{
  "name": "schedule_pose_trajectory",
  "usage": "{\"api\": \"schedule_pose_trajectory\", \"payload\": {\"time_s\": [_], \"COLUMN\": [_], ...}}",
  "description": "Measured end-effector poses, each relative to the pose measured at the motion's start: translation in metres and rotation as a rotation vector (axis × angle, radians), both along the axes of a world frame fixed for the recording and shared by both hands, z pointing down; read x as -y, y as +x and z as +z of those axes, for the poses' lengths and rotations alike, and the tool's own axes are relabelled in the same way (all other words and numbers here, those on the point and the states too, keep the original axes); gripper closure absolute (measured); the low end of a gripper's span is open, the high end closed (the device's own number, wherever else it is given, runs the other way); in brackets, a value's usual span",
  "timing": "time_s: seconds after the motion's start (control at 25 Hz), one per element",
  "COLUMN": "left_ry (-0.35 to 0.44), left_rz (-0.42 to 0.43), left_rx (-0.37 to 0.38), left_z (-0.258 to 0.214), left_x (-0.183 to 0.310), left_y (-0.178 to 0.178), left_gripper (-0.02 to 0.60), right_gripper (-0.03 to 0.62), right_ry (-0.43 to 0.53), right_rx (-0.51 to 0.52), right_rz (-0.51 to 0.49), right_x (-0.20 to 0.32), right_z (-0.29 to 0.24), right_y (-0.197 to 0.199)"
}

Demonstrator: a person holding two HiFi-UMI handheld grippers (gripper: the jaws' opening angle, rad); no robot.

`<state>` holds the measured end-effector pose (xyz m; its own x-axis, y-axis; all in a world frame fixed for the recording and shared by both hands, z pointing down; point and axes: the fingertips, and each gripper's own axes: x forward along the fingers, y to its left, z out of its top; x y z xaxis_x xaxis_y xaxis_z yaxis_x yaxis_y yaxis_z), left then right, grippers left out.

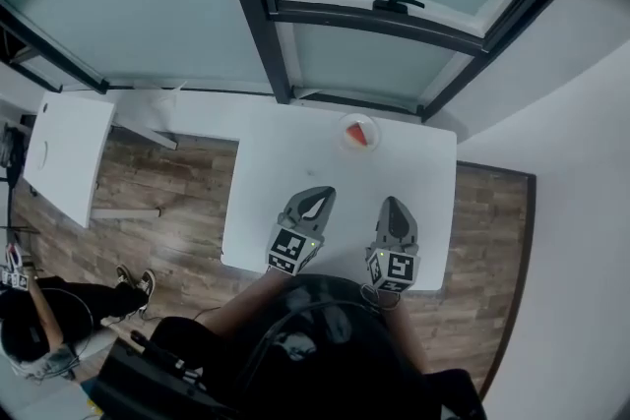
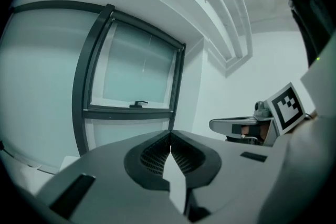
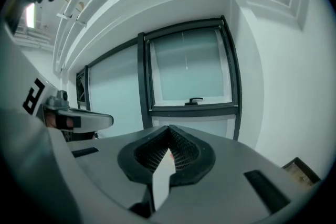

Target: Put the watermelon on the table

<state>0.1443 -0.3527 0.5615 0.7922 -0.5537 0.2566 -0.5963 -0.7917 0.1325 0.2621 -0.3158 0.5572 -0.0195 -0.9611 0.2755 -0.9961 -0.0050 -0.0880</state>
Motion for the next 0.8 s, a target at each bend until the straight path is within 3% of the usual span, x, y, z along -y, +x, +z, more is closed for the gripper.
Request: {"api": "schedule_pose_trajectory", "payload": {"time_s": [0.2,0.52,0.8], "left_ry": [-0.09,-0.054,-0.119], "left_rz": [0.083,0.061,0.102], "left_rx": [0.024,0.025,0.005], "left_z": [0.012,0.0,0.011], "left_x": [-0.028,-0.036,-0.051], "left_y": [0.007,-0.002,0.001], "left_gripper": [0.577,0.577,0.577], "right_gripper": [0.582,0.582,0.582], "right_ry": [0.036,-0.004,-0.036], "right_rx": [-0.034,0.011,0.147], "right_rz": [0.003,-0.088,-0.08], "right_x": [-0.015,-0.023,-0.032], "right_z": [-0.017,-0.002,0.012], "right_y": [-0.004,-0.02,-0.007]}}
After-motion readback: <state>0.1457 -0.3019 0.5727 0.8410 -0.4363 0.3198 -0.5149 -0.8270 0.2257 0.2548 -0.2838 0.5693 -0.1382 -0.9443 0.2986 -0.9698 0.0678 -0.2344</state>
